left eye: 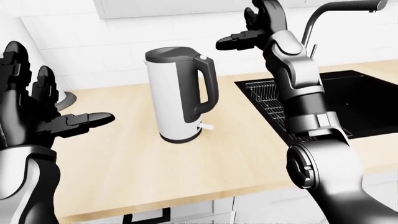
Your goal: Press the button to open the lid of the electric kettle.
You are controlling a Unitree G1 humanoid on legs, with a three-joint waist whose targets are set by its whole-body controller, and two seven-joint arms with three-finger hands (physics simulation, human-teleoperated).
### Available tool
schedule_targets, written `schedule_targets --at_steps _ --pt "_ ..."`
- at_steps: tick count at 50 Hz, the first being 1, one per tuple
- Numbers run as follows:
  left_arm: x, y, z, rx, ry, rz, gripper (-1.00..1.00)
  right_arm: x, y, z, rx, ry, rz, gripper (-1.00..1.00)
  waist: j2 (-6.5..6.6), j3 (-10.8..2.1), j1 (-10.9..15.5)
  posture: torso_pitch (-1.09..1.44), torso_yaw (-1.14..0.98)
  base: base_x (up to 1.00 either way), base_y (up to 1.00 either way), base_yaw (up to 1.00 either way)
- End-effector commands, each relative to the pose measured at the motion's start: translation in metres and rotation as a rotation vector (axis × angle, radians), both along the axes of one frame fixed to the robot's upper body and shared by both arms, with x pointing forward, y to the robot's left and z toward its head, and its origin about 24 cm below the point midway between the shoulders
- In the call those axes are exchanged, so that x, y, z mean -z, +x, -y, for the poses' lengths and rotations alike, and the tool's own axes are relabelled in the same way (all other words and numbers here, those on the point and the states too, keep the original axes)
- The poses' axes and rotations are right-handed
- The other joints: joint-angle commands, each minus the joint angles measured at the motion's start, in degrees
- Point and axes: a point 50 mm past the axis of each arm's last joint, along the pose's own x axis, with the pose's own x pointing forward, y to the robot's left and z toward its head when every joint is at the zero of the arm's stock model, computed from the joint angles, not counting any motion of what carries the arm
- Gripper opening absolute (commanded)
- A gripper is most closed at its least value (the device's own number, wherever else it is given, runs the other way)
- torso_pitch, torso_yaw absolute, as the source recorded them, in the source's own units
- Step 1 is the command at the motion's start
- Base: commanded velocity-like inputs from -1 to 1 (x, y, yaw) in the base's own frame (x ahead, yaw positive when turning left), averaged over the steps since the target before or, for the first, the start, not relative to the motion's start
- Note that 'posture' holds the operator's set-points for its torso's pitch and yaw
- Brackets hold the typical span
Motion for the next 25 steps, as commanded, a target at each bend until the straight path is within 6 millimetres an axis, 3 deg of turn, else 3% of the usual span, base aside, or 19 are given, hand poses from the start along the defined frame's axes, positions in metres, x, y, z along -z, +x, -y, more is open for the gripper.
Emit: schedule_targets --at_steps 1,25 --pt "-0.013 -0.004 0.002 0.002 0.029 0.070 1.00 -0.027 -0.008 -0.004 -0.024 0.001 0.100 1.00 0.19 -0.76 -0.02 -0.32 0.00 0.00 0.00 0.00" --pt "-0.017 -0.005 0.001 -0.001 0.029 0.076 1.00 -0.033 -0.011 -0.019 -0.052 -0.022 0.106 1.00 0.53 -0.68 -0.41 -0.32 0.00 0.00 0.00 0.00"
